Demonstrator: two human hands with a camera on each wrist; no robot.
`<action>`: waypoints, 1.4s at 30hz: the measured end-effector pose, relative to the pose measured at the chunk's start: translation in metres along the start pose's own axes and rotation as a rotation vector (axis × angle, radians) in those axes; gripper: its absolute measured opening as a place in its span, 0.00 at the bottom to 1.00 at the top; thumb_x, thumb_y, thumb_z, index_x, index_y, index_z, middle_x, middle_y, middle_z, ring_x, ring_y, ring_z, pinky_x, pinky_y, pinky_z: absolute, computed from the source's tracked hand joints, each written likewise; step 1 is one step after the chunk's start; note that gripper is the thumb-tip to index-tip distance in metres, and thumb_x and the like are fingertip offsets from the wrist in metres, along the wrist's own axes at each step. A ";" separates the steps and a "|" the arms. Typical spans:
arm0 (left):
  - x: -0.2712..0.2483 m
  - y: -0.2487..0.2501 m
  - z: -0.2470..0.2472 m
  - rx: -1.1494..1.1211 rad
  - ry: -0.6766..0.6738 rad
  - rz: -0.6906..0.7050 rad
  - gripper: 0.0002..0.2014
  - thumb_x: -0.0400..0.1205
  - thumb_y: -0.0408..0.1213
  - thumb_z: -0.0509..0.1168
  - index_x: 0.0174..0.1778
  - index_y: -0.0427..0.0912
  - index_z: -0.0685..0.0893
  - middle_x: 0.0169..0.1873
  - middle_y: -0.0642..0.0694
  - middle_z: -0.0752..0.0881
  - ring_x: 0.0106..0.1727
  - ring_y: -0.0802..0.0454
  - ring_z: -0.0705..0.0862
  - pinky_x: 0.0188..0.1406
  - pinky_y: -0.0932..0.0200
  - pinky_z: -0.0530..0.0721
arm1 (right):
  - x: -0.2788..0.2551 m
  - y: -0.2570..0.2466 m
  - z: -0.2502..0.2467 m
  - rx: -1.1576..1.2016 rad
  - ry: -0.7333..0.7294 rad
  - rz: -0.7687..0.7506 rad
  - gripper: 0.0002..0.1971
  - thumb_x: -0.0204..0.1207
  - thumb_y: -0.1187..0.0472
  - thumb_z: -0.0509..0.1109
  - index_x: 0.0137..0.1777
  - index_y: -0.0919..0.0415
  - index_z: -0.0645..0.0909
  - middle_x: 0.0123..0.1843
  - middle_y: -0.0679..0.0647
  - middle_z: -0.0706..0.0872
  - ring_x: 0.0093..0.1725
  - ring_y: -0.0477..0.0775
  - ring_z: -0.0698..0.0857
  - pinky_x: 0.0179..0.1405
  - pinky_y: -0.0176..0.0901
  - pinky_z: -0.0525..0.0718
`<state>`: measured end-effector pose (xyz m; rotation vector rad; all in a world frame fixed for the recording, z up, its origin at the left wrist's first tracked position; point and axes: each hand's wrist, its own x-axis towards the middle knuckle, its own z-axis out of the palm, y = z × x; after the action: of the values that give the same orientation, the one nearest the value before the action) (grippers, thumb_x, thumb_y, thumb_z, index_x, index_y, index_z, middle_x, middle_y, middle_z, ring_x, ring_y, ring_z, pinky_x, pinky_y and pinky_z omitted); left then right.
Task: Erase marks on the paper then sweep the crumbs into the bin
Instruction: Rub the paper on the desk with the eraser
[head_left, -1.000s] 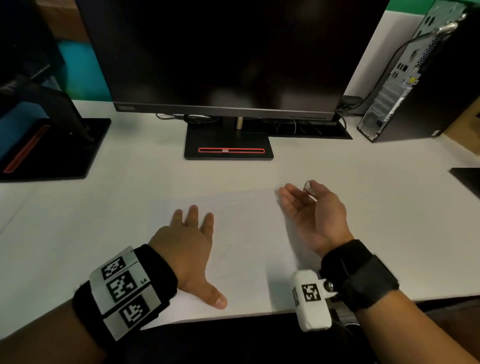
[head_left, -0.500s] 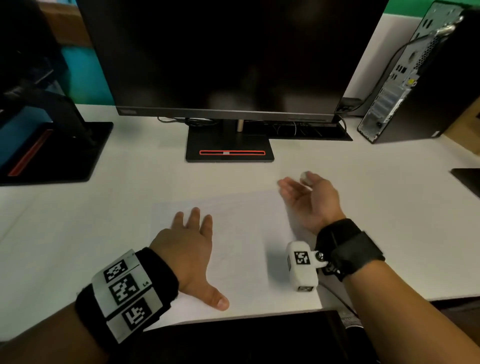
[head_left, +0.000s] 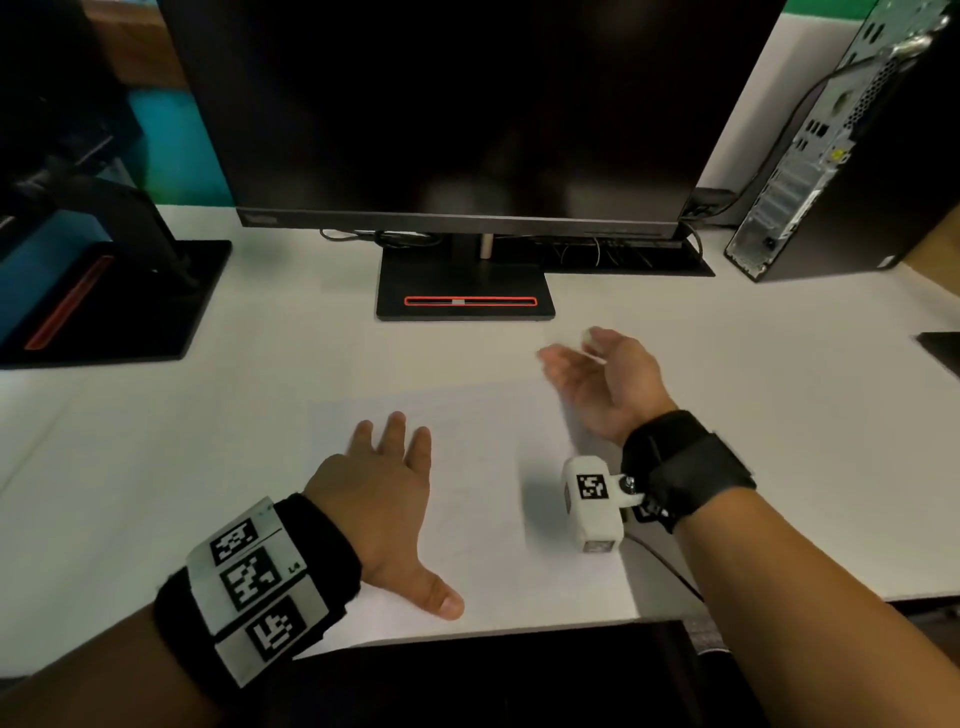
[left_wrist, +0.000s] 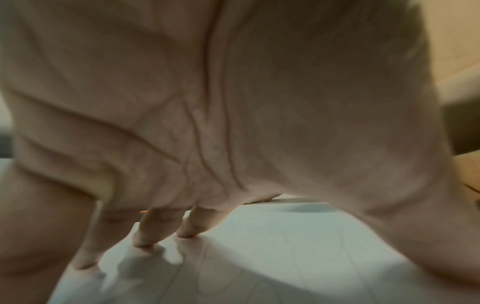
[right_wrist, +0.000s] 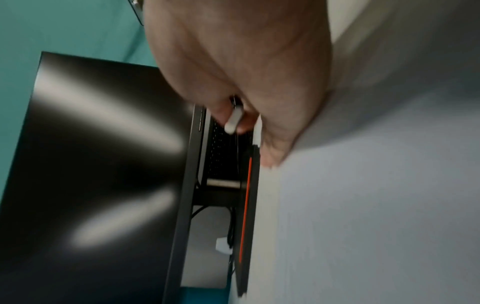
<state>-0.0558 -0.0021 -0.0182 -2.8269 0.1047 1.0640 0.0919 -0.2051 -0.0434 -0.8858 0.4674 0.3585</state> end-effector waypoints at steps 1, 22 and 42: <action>0.000 0.000 0.000 0.004 -0.002 0.000 0.80 0.58 0.82 0.70 0.84 0.40 0.25 0.85 0.38 0.27 0.87 0.32 0.36 0.81 0.37 0.67 | 0.002 -0.005 -0.003 0.040 0.040 -0.079 0.10 0.86 0.61 0.60 0.42 0.62 0.76 0.59 0.70 0.82 0.55 0.67 0.87 0.65 0.55 0.85; 0.037 0.002 -0.023 -0.082 0.156 -0.074 0.59 0.69 0.77 0.67 0.88 0.52 0.48 0.77 0.40 0.57 0.74 0.33 0.63 0.48 0.50 0.74 | -0.009 0.006 0.029 -2.146 -0.464 -0.362 0.18 0.85 0.54 0.61 0.32 0.56 0.70 0.36 0.49 0.75 0.37 0.53 0.75 0.30 0.41 0.68; 0.040 0.002 -0.019 -0.064 0.181 -0.067 0.60 0.69 0.78 0.66 0.88 0.51 0.46 0.76 0.39 0.57 0.73 0.33 0.63 0.45 0.51 0.74 | 0.004 -0.003 0.034 -2.173 -0.434 -0.418 0.18 0.85 0.53 0.61 0.34 0.58 0.74 0.36 0.50 0.79 0.40 0.55 0.79 0.33 0.42 0.70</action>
<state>-0.0138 -0.0074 -0.0303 -2.9555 -0.0084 0.8113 0.1044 -0.1789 -0.0253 -2.8260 -0.8237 0.5915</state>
